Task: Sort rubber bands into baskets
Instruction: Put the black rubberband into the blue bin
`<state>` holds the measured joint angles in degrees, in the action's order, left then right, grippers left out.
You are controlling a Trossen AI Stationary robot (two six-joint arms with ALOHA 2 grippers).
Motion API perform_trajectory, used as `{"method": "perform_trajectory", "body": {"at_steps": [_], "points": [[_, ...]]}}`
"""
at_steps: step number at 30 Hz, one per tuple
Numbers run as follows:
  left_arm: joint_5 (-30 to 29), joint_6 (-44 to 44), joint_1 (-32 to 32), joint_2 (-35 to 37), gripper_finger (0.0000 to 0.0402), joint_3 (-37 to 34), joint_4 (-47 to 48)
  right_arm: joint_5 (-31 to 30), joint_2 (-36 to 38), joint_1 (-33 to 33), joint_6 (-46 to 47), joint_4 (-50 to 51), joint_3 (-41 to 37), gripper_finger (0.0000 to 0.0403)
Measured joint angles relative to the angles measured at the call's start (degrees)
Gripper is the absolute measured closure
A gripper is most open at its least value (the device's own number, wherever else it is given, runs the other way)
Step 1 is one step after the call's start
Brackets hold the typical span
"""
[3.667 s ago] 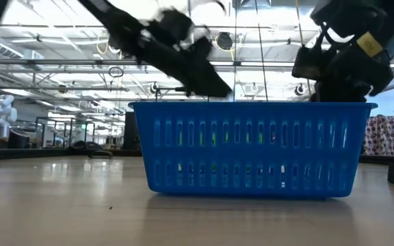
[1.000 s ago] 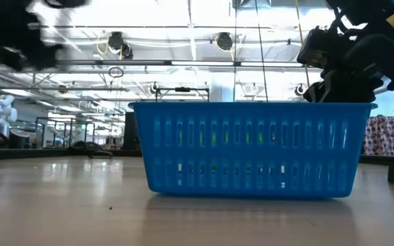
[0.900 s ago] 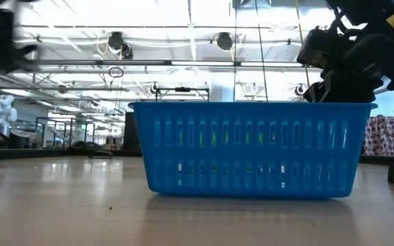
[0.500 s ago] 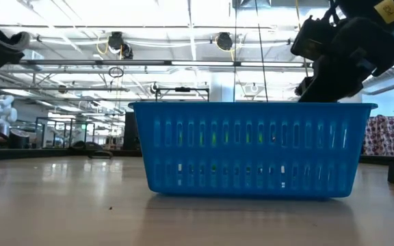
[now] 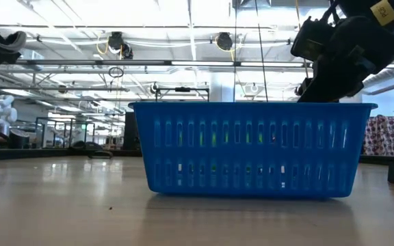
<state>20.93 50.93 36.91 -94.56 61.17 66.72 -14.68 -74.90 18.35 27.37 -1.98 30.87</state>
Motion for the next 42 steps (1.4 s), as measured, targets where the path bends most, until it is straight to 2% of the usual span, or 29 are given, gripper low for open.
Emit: {"method": "perform_trajectory", "body": {"at_steps": [2,7,9,12,15,17,19,21,25,29,32,35,40,42], "points": [[-0.9,-2.1,0.0,0.1,0.0274,0.0,0.0,0.0,0.0,0.0,0.2,0.0,0.0,0.0283],[-12.0,-7.1,0.0,3.9,0.0274,0.0,-0.4,0.0,0.0,0.0,0.3,0.0,0.0,0.0283],[-17.8,-8.6,-0.3,6.5,0.0274,0.0,-1.1,0.0,0.0,0.0,2.0,0.0,0.0,0.0283],[-30.8,-12.3,-0.2,10.3,0.0274,0.0,-6.5,2.0,0.0,0.0,5.1,0.1,0.9,0.0283],[-40.2,-22.8,-0.1,12.6,0.0275,-0.3,-16.2,6.1,0.0,0.0,7.9,0.3,2.2,0.0283],[-43.6,-33.2,-1.0,13.4,0.0275,-1.9,-24.6,9.0,0.1,0.0,9.9,2.7,3.9,0.0283],[-46.2,-43.8,-2.8,14.2,0.0275,-5.0,-34.5,8.8,0.5,0.0,12.8,7.5,6.8,0.0283],[-46.0,-52.3,-6.4,15.4,0.0275,-9.2,-46.6,6.7,0.6,-0.4,14.4,14.1,10.3,0.0283],[-33.9,-61.9,-17.2,16.0,0.0275,-17.4,-70.2,1.1,0.5,-2.3,15.1,32.5,18.0,0.0283],[-25.1,-57.8,-27.3,16.2,0.0275,-23.5,-90.8,-6.7,0.5,-6.3,17.9,52.5,22.1,0.0283],[-20.4,-54.0,-31.7,16.1,0.0275,-27.3,-100.8,-13.0,0.5,-11.9,15.2,62.3,21.7,0.0283],[-17.5,-53.3,-33.2,16.1,0.0275,-29.3,-106.3,-15.1,0.7,-20.2,9.9,63.1,20.1,0.0282],[-16.3,-56.0,-33.4,16.0,0.0275,-29.7,-105.9,-5.9,0.8,-37.8,-3.4,55.3,16.8,0.0282],[-16.2,-57.7,-33.4,16.1,0.0275,-29.7,-106.0,-4.3,0.7,-44.5,-7.9,52.4,16.1,0.0282]]}}
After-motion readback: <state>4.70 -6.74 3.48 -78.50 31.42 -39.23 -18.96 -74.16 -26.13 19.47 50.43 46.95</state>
